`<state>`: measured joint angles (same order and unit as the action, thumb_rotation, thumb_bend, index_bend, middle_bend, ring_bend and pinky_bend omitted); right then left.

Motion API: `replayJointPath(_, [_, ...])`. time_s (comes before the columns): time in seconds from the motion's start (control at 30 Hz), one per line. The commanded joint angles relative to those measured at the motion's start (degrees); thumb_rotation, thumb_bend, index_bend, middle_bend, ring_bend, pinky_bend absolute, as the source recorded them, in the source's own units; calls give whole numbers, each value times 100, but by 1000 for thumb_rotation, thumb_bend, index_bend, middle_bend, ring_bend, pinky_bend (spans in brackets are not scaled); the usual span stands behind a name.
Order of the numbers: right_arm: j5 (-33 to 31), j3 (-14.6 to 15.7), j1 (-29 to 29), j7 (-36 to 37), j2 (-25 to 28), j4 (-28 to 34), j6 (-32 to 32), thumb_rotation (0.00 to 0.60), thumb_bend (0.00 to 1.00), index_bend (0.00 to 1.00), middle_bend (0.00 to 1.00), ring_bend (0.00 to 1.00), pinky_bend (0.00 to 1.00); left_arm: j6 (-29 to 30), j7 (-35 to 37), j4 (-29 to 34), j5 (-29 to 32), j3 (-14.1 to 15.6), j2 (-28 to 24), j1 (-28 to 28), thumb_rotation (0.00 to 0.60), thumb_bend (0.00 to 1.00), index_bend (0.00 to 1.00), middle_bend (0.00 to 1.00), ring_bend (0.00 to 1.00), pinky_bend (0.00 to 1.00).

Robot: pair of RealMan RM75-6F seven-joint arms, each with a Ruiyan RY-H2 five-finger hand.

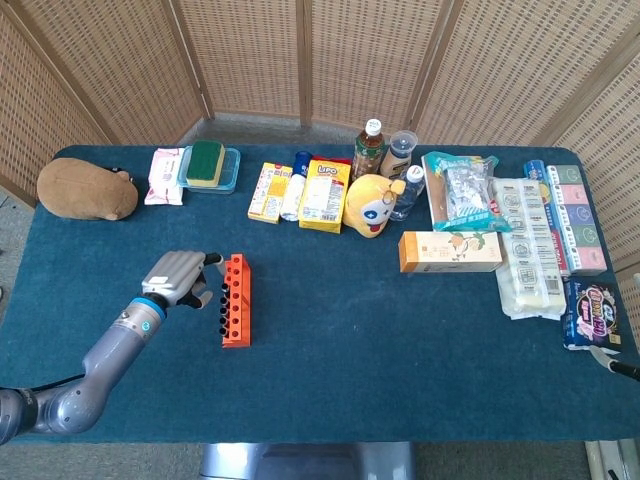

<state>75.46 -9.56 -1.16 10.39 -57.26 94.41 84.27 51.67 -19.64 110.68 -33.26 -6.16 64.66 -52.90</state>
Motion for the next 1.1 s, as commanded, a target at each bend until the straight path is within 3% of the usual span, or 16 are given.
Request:
replayJointPath(0.03, [5,4,-1,4,0,-3,-7,600,0,59,31,25,0,39,-14,10,-16,8,6,6,600,371,358,1000,1000,1000])
replayJointPath(0.67, [47,10,11,47,22,21,19,600,0,59,32,25,0,-202,184,97,-288,66,-104,92,600,369,358,1000,1000,1000])
replayJointPath(1.1, [57,16,16,70,27,19,20,600,0,59,31,25,0,-247,136,84,-73,168,-134,38,600,369,358,1000,1000,1000])
